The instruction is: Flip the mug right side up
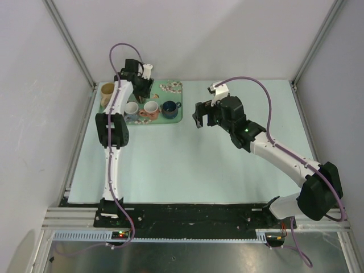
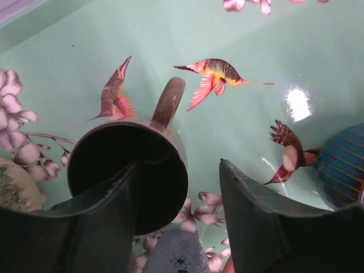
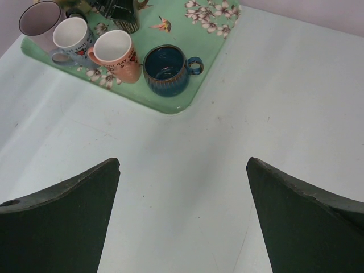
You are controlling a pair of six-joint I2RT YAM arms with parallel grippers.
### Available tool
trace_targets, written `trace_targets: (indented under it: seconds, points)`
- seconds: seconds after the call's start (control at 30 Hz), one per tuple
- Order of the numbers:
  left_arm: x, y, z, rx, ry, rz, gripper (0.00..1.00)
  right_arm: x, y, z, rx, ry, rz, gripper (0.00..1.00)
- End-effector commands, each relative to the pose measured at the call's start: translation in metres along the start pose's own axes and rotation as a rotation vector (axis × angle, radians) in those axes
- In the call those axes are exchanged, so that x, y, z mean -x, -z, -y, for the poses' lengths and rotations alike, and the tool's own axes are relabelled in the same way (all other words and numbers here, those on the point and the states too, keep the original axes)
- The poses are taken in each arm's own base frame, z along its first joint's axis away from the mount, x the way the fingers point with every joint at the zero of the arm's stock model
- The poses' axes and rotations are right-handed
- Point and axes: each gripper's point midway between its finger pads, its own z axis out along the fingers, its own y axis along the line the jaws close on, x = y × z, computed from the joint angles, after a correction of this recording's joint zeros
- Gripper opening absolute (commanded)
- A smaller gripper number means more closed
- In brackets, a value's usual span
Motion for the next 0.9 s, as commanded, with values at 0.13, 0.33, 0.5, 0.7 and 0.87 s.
trace_targets:
  seconds: [0.13,0.33,0.5,0.7,0.87]
  points:
    - [0.055,0.073,-0.027,0.105,-0.019,0.149,0.82,0.015,0.004,-0.002,0.006,0.010,0.042,0.99]
    - [0.085,0.156,-0.026,0.156,-0.058,0.251,0.98,0.014,0.011,0.012,-0.030,-0.011,0.025,0.99]
    - [0.083,0.228,-0.020,0.217,0.009,0.300,1.00,0.008,0.025,0.046,-0.108,-0.095,0.025,0.99]
    - [0.017,0.269,-0.014,0.268,0.172,0.260,1.00,-0.014,0.051,0.111,-0.236,-0.209,0.051,0.99]
    - [-0.069,0.287,-0.012,0.391,0.187,0.236,1.00,-0.042,0.081,0.167,-0.421,-0.276,0.115,0.99]
